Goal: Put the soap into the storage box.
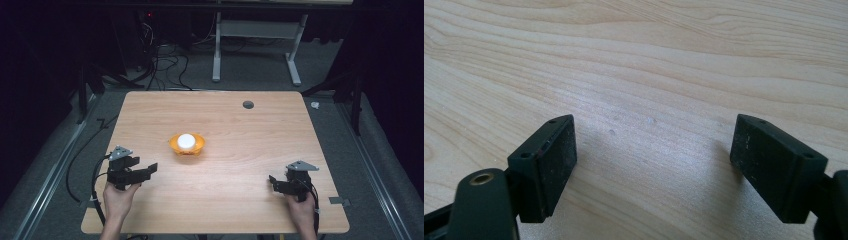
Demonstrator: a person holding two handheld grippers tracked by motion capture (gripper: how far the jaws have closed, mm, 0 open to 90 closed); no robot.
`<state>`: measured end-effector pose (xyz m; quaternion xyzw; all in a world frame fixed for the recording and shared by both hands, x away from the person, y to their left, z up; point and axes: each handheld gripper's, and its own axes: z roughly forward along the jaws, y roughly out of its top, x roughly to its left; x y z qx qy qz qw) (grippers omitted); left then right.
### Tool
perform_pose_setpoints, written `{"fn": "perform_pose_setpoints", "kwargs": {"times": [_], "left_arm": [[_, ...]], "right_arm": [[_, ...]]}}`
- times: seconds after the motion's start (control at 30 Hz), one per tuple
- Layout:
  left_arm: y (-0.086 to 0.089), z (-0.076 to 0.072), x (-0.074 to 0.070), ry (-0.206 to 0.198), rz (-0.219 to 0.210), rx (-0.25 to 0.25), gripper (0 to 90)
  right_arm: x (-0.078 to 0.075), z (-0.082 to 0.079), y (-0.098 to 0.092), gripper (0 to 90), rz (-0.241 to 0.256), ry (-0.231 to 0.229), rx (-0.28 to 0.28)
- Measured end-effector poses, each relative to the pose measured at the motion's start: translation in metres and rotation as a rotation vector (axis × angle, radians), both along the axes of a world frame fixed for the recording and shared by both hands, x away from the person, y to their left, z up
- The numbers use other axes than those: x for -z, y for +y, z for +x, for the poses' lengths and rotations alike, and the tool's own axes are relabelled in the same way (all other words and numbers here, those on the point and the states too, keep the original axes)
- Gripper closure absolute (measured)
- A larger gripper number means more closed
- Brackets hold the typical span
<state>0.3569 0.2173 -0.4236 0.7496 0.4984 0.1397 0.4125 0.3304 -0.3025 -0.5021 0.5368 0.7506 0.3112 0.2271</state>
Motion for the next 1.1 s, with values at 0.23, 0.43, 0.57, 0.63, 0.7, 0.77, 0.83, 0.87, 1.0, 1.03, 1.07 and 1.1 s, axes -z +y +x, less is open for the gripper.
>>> {"fn": "perform_pose_setpoints", "kwargs": {"times": [0.23,0.43,0.57,0.63,0.7,0.77,0.83,0.87,1.0,1.03,1.07,1.1], "left_arm": [[-0.001,-0.003,0.010,0.009,0.010,0.006,23.8],[-0.001,-0.006,0.022,0.002,0.027,0.004,22.7],[-0.003,-0.006,0.034,0.023,0.049,0.023,22.3],[-0.005,-0.006,0.039,0.032,0.055,0.021,22.3],[-0.006,-0.006,0.043,0.035,0.057,0.023,22.3],[-0.007,-0.005,0.046,0.034,0.066,0.020,22.2],[-0.009,-0.005,0.048,0.032,0.082,0.016,22.2],[-0.011,-0.004,0.049,0.028,0.097,0.015,22.2],[-0.018,-0.002,0.052,0.021,0.133,0.022,21.4],[-0.019,-0.001,0.053,0.010,0.144,0.026,21.4],[-0.020,0.000,0.053,0.016,0.141,0.024,21.3],[-0.020,0.000,0.054,0.012,0.144,0.023,21.2]], "right_arm": [[0.000,0.000,0.000,19.5,0.001,0.000,0.000],[0.000,0.000,0.000,19.5,0.002,0.000,0.001],[0.000,0.000,0.000,19.5,0.002,0.000,0.001],[0.000,0.000,0.000,19.5,0.002,0.000,0.001],[0.000,0.000,0.000,19.6,0.001,0.000,0.001],[0.000,0.000,0.000,19.5,0.002,0.000,0.001],[0.000,0.000,0.000,19.6,0.002,0.000,0.001],[0.000,0.000,0.000,19.6,0.002,0.000,0.002],[0.000,0.000,0.000,19.6,0.001,0.000,0.003],[0.000,0.000,0.000,19.6,0.001,0.000,0.002],[0.000,0.000,0.000,19.6,0.001,-0.001,0.002],[0.000,0.000,0.000,19.6,0.000,-0.001,0.002]]}}
